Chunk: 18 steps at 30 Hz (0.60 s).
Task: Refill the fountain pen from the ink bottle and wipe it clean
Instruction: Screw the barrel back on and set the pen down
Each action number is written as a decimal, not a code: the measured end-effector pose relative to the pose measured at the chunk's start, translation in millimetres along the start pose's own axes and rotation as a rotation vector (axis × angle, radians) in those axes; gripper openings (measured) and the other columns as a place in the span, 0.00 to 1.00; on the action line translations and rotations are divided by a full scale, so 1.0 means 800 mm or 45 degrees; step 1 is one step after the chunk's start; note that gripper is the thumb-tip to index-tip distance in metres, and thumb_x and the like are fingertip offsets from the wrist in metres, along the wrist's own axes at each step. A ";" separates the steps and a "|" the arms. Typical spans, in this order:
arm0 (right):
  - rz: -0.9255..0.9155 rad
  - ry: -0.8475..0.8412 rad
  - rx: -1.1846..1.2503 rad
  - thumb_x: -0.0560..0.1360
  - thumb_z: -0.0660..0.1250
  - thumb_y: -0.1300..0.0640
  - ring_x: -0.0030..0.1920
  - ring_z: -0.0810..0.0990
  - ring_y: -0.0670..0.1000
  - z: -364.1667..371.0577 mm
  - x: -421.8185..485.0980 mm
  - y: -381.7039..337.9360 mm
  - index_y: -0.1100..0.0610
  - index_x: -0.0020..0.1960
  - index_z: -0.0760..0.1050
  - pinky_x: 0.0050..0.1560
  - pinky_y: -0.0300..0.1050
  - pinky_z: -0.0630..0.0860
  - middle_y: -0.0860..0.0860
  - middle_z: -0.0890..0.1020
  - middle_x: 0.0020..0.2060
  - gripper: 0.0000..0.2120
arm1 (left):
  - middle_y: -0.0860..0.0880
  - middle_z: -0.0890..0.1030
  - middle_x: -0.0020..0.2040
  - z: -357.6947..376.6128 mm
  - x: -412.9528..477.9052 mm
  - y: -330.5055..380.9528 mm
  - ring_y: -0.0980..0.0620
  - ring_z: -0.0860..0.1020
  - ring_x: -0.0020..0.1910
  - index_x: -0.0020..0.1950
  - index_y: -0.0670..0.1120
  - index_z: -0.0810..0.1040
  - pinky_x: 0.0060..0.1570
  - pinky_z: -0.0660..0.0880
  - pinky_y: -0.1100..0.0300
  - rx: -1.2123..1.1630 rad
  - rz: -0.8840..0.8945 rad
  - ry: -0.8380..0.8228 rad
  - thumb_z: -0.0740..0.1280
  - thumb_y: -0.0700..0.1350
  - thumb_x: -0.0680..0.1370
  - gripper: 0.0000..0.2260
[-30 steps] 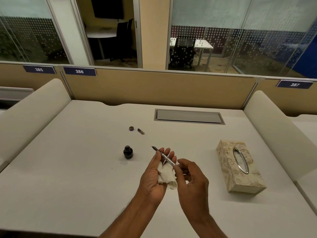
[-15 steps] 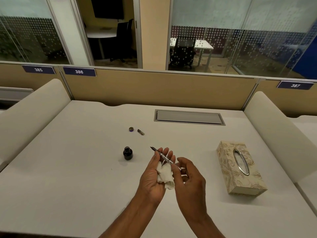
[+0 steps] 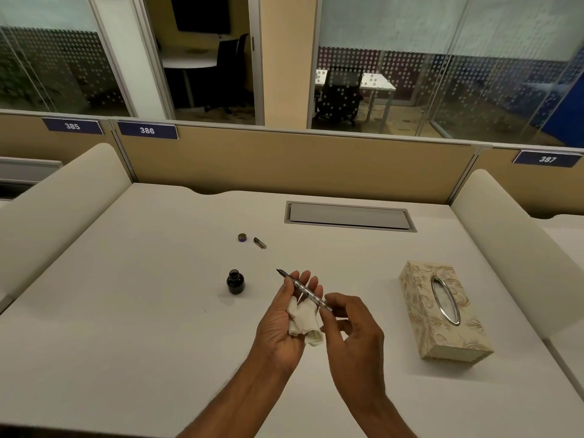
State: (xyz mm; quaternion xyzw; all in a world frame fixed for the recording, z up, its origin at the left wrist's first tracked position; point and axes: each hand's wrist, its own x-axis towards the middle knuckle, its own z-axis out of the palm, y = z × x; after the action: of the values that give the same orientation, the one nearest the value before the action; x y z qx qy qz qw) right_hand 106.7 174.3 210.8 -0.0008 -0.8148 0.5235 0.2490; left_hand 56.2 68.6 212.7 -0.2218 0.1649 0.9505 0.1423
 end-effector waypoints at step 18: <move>-0.106 -0.021 0.023 0.77 0.71 0.65 0.49 0.83 0.46 -0.004 0.009 -0.003 0.53 0.52 0.80 0.49 0.31 0.80 0.43 0.82 0.46 0.09 | 0.41 0.83 0.63 -0.003 0.006 0.002 0.42 0.81 0.61 0.64 0.40 0.79 0.56 0.77 0.48 0.000 -0.009 -0.051 0.62 0.43 0.84 0.13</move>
State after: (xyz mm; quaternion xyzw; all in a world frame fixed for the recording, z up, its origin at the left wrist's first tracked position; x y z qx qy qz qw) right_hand 102.2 178.0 217.3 0.0397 -0.8114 0.5201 0.2637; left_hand 52.3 67.2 208.9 -0.2033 0.1612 0.9542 0.1490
